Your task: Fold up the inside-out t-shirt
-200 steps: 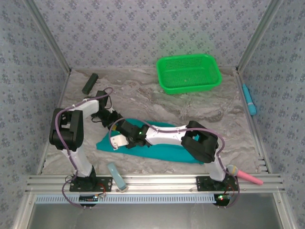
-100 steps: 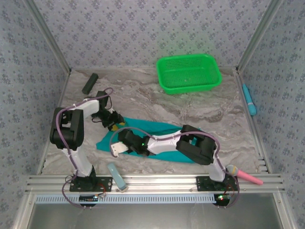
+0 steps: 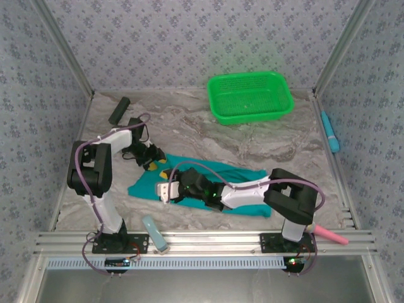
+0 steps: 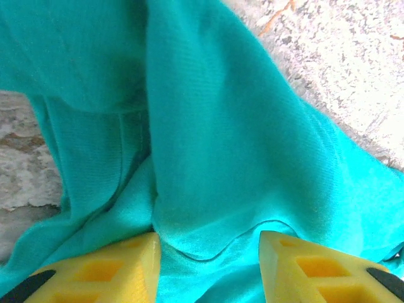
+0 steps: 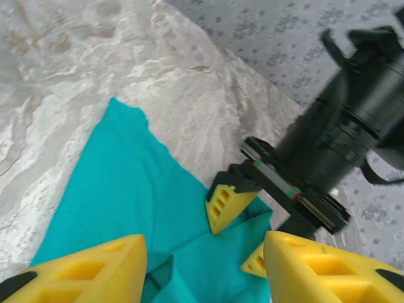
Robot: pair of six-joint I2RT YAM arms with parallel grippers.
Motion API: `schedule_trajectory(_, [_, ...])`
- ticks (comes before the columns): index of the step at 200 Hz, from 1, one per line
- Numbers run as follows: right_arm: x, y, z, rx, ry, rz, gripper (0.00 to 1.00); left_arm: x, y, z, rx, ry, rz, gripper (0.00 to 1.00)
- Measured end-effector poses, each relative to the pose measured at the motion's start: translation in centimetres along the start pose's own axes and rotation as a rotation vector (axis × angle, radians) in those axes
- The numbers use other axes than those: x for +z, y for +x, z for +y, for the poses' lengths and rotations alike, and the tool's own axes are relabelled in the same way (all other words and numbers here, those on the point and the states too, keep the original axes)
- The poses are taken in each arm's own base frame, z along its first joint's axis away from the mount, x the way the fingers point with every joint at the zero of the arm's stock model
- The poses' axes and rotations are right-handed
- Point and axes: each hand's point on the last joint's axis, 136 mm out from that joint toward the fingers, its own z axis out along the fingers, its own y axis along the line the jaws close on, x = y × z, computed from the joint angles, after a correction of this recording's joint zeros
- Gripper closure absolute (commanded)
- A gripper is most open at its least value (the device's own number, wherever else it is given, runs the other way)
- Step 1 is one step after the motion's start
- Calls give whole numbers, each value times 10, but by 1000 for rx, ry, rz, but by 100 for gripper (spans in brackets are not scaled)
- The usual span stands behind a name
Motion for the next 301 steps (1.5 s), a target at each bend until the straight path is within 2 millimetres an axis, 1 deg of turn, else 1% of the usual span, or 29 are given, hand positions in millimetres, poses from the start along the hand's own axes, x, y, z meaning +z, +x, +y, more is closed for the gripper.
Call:
schedule_trajectory(11, [-4,5,-7,52,9,7,48,-1,0,0,0,0,0,55])
schedule_trajectory(26, [-7,21,-16,118,0,56,50,-5,2,0,0,-2,1,54])
schedule_trajectory(42, [-4,33,-23,150,-15,115,58,-14,5,-2,7,5,-24,54])
schedule_trajectory(50, [1,36,-25,157,-31,131,61,-20,7,-4,11,13,-39,55])
schedule_trajectory(61, [12,35,-26,174,-79,136,60,-26,9,-5,8,22,-54,56])
schedule_trajectory(77, [28,31,-27,204,-146,120,61,-25,9,-6,0,26,-55,58])
schedule_trajectory(80, [31,31,-28,210,-156,116,64,-24,9,-5,-6,25,-52,58])
schedule_trajectory(92, [41,34,-30,235,-186,113,82,-20,8,-2,-22,19,-46,59])
schedule_trajectory(102, [50,38,-31,263,-200,125,87,-17,7,0,-32,13,-49,59])
schedule_trajectory(119, [67,48,-33,270,-201,154,90,-14,7,6,-45,-8,-55,59])
schedule_trajectory(123, [70,50,-31,271,-202,159,92,-14,6,6,-48,-10,-57,59])
schedule_trajectory(143, [77,61,-8,270,-251,196,95,-14,4,9,-56,-14,-66,59])
schedule_trajectory(169, [67,68,37,239,-351,243,95,-15,-1,14,-71,-15,-77,59])
schedule_trajectory(186, [55,68,67,226,-415,263,89,-13,-4,20,-86,-21,-76,59])
schedule_trajectory(197, [46,60,73,228,-442,256,83,-12,-6,24,-94,-25,-71,58])
schedule_trajectory(204, [40,55,71,240,-444,257,80,-12,-7,27,-97,-28,-67,58])
schedule_trajectory(216, [28,44,55,273,-393,255,71,-14,-7,31,-106,-32,-64,58])
schedule_trajectory(225, [16,34,33,311,-324,252,58,-18,-8,31,-108,-32,-64,58])
schedule_trajectory(242, [-21,18,-33,410,-119,251,51,-30,-9,26,-98,-23,-82,58])
schedule_trajectory(254, [-59,13,-89,531,55,241,47,-40,-6,20,-77,-13,-102,57])
schedule_trajectory(258, [-70,14,-103,559,99,238,45,-44,-4,18,-71,-11,-109,57])
schedule_trajectory(267, [-105,27,-141,700,244,255,35,-53,3,9,-42,-5,-123,58])
schedule_trajectory(271, [-118,34,-151,739,287,269,31,-56,7,5,-26,-2,-128,57])
schedule_trajectory(274, [-133,46,-163,820,350,289,31,-58,10,1,-12,-1,-131,57])
schedule_trajectory(278, [-146,55,-170,865,391,312,31,-60,14,-4,7,0,-134,57])
schedule_trajectory(281, [-161,69,-178,938,447,337,30,-61,19,-9,24,1,-132,57])
schedule_trajectory(285, [-174,81,-183,995,484,362,30,-62,24,-15,50,3,-132,57])
schedule_trajectory(288, [-188,96,-188,1058,531,388,30,-61,27,-20,70,3,-131,57])
schedule_trajectory(301, [-230,143,-192,1248,653,478,34,-55,48,-45,171,8,-106,57])
